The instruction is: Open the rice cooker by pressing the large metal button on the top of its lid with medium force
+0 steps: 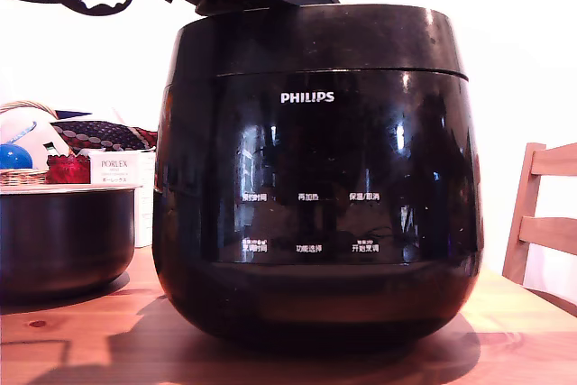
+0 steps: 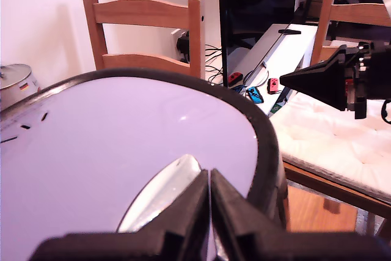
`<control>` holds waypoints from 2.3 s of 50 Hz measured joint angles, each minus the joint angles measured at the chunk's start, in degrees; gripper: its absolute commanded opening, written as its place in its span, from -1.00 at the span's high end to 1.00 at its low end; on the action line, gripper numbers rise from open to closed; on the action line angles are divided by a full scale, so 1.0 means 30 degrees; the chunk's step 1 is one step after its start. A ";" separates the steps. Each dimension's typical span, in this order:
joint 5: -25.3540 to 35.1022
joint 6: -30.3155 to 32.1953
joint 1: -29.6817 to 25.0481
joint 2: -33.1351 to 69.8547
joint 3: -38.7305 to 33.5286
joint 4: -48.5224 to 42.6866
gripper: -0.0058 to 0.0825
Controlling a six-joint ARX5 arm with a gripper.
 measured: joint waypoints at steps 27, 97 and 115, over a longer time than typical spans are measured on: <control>0.0022 -0.0590 0.0882 0.0182 -0.0044 0.1035 0.92; 0.0976 0.0284 0.0794 0.0546 0.0787 -0.1457 0.92; 0.0976 -0.0641 0.0794 0.1086 0.0284 0.1574 0.92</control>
